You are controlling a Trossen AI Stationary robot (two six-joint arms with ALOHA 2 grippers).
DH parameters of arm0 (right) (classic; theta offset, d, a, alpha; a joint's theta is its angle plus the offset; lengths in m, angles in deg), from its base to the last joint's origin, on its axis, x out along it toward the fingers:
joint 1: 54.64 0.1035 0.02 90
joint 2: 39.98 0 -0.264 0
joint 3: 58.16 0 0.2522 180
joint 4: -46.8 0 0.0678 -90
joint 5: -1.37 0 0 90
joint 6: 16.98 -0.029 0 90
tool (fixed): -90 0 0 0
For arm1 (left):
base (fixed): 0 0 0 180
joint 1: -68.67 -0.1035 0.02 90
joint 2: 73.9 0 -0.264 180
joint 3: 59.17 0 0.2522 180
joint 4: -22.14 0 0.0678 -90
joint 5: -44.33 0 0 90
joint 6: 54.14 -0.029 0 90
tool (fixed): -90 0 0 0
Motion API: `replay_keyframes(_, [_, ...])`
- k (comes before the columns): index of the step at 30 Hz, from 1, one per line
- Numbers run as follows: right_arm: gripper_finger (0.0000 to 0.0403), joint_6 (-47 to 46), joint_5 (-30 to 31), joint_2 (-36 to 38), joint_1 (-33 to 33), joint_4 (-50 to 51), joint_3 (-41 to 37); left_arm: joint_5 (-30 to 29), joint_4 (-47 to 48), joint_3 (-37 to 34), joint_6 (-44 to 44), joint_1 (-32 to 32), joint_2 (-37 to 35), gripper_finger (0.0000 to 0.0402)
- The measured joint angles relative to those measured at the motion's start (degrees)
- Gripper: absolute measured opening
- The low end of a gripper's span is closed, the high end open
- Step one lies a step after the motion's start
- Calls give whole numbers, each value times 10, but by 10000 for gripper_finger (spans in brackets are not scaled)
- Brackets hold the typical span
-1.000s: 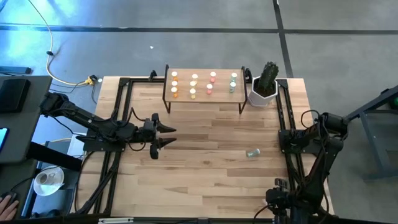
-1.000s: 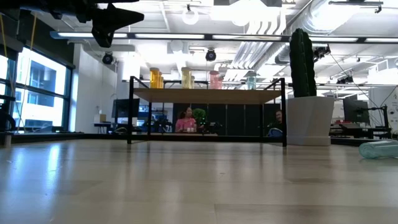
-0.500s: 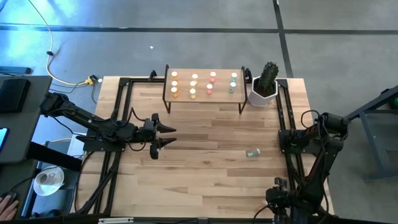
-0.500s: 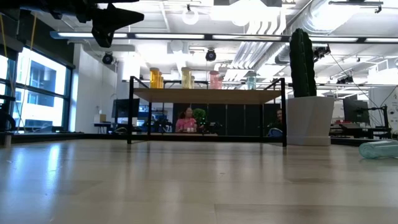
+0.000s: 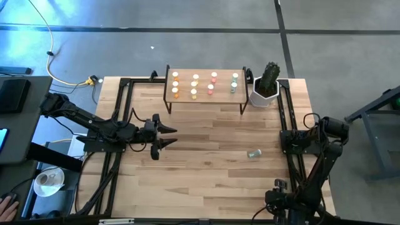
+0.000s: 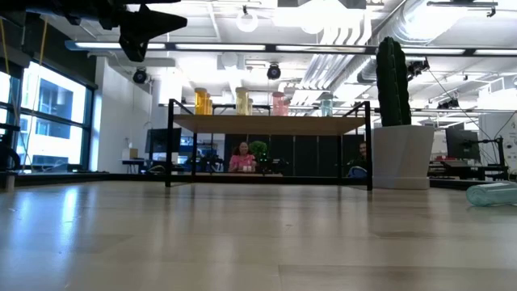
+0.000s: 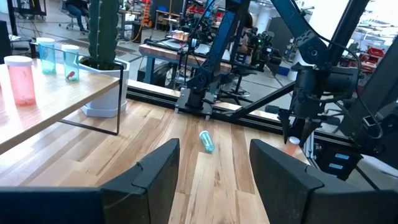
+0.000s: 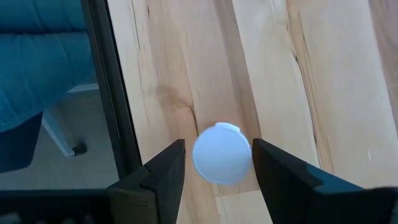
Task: Pick and place medicine bottles onto shelf by color
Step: Put the pink pill bottle on the shelf aligned with the other pink pill bottles
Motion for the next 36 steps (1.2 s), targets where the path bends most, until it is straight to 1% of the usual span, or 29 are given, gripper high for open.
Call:
replay_keyframes(3, [174, -2, 0, 0, 0, 0, 0, 0, 0, 0, 0, 0, 0, 186])
replay_keyframes(5, [166, -2, 0, 0, 0, 0, 0, 0, 0, 0, 0, 0, 0, 186])
replay_keyframes(11, [119, -2, 2, 0, 0, 0, 0, 0, 0, 0, 0, 0, 0, 186])
replay_keyframes(15, [102, -2, 10, 0, 0, -3, 0, 0, 0, 0, 0, 0, 0, 186])
replay_keyframes(22, [97, -2, 34, 0, -1, -15, 0, 0, 0, 0, 0, 0, 0, 186])
replay_keyframes(27, [96, 2, 45, 1, -23, -27, 0, 9, 1, 0, 0, 0, 0, 186])
replay_keyframes(29, [96, 17, 46, 1, -37, -32, 0, 13, 3, 0, 0, 0, 0, 186])
replay_keyframes(36, [95, 117, 46, 6, -109, -60, 0, 14, 27, 0, -9, 0, 0, 186])
